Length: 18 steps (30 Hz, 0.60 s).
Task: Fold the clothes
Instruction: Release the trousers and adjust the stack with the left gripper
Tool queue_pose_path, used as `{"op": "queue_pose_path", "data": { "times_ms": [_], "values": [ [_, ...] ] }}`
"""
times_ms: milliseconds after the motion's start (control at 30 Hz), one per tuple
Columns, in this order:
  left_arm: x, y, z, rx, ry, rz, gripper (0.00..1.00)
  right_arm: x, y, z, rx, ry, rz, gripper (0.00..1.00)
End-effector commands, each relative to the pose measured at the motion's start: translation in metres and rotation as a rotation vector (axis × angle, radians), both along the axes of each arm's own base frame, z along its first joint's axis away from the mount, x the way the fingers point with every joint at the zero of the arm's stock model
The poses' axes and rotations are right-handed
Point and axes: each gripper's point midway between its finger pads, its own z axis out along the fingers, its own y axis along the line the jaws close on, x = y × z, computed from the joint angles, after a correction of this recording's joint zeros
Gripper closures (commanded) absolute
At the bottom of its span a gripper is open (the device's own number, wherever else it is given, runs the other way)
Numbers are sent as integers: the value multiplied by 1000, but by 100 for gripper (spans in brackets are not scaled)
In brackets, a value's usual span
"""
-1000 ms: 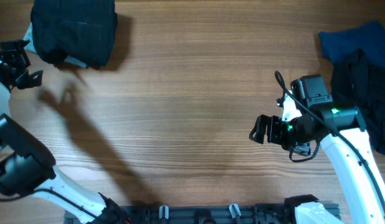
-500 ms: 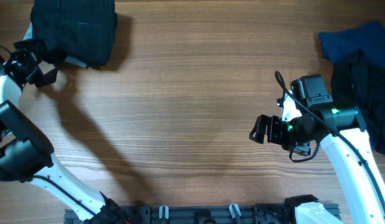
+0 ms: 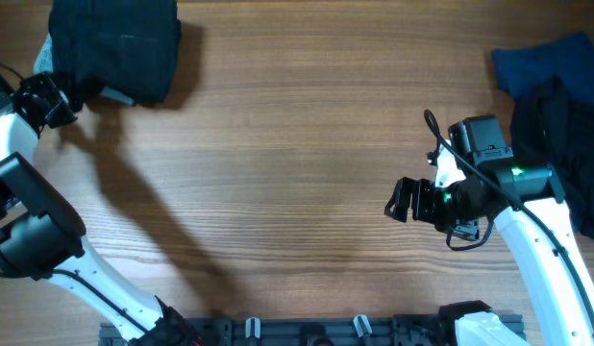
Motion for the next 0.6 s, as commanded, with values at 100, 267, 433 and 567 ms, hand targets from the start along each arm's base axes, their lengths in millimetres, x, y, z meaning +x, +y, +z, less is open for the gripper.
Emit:
{"op": "queue_pose_path", "data": {
  "times_ms": [100,267,433,567],
  "values": [
    [4,9,-9,144,-21,-60,96,1,1,0,13,2,-5,0],
    [6,14,-8,231,-35,-100,96,1,1,0,13,1,-4,0],
    [14,23,14,367,-99,-160,96,1,1,0,12,2,-2,0],
    [23,27,42,513,-156,-224,96,1,1,0,8,0,-1,0]
  ]
}}
